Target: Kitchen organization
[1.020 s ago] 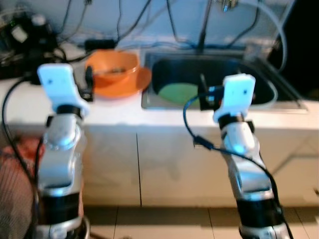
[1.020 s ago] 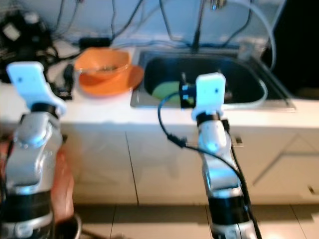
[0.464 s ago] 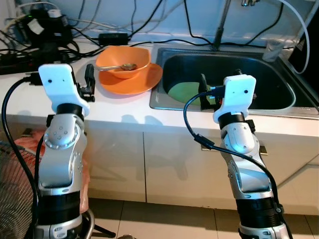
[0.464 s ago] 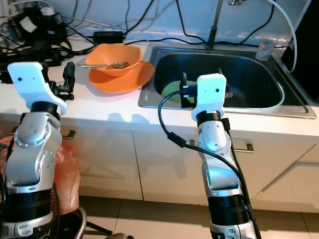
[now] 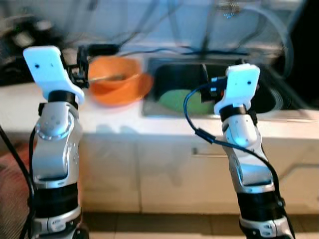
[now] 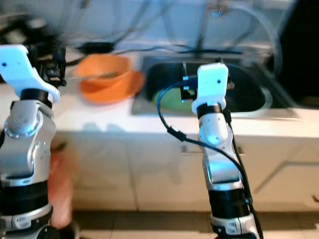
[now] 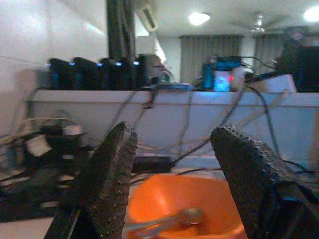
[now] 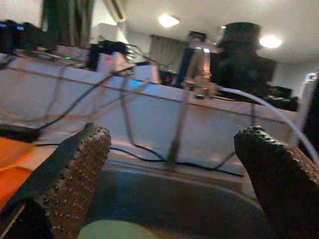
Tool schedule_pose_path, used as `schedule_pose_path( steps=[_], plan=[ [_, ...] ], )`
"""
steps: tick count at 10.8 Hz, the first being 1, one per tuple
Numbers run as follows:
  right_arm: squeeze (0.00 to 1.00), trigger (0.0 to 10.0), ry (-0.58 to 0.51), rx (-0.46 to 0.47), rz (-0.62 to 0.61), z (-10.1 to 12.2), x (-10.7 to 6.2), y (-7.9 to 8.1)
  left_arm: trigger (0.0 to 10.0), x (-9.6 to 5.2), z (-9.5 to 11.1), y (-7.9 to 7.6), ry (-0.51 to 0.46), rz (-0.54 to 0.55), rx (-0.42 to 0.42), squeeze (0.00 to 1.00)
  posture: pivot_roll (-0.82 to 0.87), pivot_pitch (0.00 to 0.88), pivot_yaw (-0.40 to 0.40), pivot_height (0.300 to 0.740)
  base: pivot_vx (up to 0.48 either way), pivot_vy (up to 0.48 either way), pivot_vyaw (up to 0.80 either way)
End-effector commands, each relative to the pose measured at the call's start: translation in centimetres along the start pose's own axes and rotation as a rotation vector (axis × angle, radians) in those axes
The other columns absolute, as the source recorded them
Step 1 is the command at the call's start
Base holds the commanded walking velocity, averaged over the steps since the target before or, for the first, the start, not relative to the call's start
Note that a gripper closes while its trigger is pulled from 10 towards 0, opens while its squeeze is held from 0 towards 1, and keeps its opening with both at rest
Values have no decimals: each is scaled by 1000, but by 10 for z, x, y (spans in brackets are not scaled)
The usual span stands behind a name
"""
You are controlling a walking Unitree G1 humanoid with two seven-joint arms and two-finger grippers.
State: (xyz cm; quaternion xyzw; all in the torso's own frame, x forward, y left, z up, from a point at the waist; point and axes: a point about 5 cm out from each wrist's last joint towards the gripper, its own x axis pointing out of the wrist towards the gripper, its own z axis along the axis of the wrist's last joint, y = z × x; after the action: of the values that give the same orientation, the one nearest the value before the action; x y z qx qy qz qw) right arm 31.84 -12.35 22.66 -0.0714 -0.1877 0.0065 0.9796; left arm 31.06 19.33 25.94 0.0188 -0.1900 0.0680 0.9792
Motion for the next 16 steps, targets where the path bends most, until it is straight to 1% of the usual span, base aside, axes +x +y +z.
schedule_pose_path(
  steps=[1,3,4,6,8,9,10,13,16],
  plan=[
    [0,10000,-15,6,-14,3,3,-4,10000,1,2,-2,-3,0,0,0,61,11,-1,740,469,0,0],
    [0,10000,-16,2,-11,3,2,-3,10000,2,4,-3,-11,2,0,0,60,11,-2,740,424,0,0],
    [0,10000,-20,-3,-6,3,3,-3,10000,1,4,-5,-17,2,-17,0,59,10,-5,740,0,0,0],
    [0,10000,-28,-10,2,5,4,-4,10000,-2,2,-7,-12,5,-17,0,58,9,-12,740,0,0,0],
    [0,10000,-31,-9,9,7,5,-3,10000,-3,-1,-3,-3,31,-12,0,58,8,-17,740,0,0,0],
    [0,10000,-31,-10,14,7,5,-2,10000,-3,0,-4,-8,33,-17,0,57,8,-20,740,0,0,0],
    [0,10000,-31,-10,18,6,5,-2,10000,-4,0,-5,-13,46,-13,0,57,7,-21,740,0,0,438],
    [0,10000,-22,-10,13,5,6,-3,10000,-5,-3,-7,3,35,-17,0,57,4,-21,740,0,0,788],
    [0,10000,-15,-2,9,4,5,-3,10000,-6,-14,-5,55,51,-1,0,54,4,-22,740,0,0,0]
  ],
)
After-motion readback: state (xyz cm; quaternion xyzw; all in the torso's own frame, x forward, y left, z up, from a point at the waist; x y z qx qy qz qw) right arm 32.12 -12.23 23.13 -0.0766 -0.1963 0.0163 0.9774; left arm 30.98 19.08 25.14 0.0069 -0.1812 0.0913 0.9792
